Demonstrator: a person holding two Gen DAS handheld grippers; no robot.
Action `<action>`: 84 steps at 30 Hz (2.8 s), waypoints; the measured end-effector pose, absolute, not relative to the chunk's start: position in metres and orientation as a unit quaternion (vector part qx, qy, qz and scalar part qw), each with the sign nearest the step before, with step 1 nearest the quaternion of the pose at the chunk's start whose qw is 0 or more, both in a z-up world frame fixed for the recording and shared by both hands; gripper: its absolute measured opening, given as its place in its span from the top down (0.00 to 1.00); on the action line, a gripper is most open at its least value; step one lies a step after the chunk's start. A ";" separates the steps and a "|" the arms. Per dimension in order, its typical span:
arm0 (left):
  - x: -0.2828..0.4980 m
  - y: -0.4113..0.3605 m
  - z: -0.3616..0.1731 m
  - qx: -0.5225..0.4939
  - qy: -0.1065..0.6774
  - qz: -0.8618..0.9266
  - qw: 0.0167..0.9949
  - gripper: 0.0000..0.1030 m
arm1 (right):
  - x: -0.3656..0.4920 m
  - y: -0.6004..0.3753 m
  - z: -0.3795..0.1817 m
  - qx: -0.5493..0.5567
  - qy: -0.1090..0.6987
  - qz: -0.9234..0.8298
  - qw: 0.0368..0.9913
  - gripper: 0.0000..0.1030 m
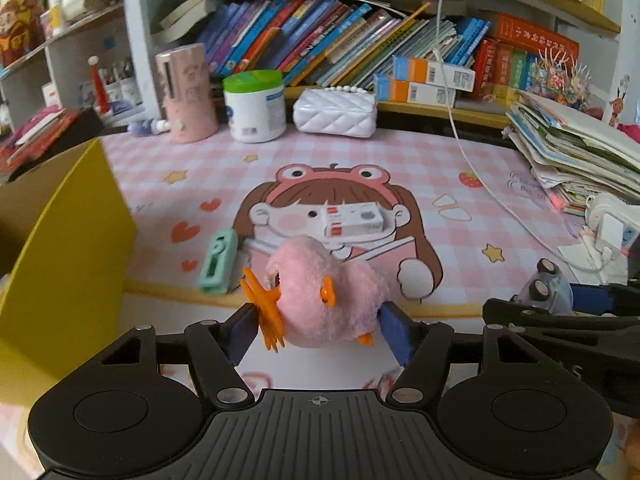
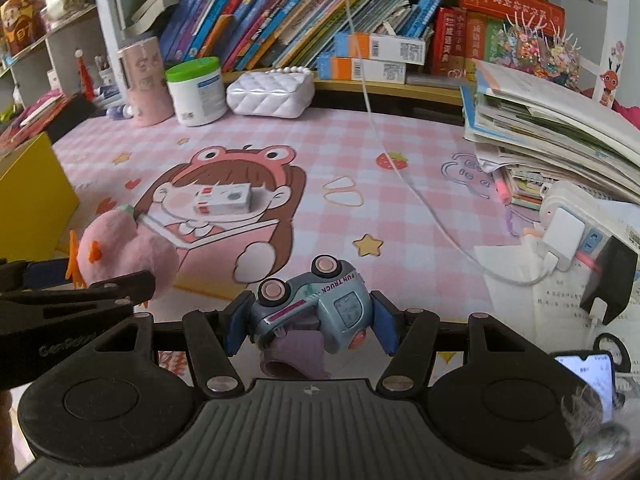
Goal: Organize objects
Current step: 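Lift and carry the plush chick and the toy car toward the yellow box with both grippers, then lower the chick into the box and open the left gripper while the right releases the car inside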
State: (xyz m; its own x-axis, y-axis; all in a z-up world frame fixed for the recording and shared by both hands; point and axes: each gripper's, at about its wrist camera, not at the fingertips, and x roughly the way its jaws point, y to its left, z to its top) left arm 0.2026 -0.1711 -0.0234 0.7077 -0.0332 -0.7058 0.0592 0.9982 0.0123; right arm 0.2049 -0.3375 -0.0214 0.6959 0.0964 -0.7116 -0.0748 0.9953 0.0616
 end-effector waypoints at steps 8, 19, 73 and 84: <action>0.163 -0.148 -0.017 0.006 0.379 0.003 0.926 0.35 | 0.179 -0.311 -0.015 -0.016 0.380 0.033 0.924 0.43; 0.112 -0.086 -0.005 -0.009 0.365 0.017 0.931 0.35 | 0.135 -0.244 -0.001 -0.045 0.369 0.032 0.928 0.43; -0.015 0.132 0.024 -0.036 0.306 0.127 0.943 0.35 | 0.023 0.000 0.023 -0.097 0.325 0.146 0.929 0.43; 0.043 0.135 0.052 -0.032 0.242 0.137 0.960 0.35 | 0.086 0.006 0.053 -0.100 0.250 0.169 0.948 0.43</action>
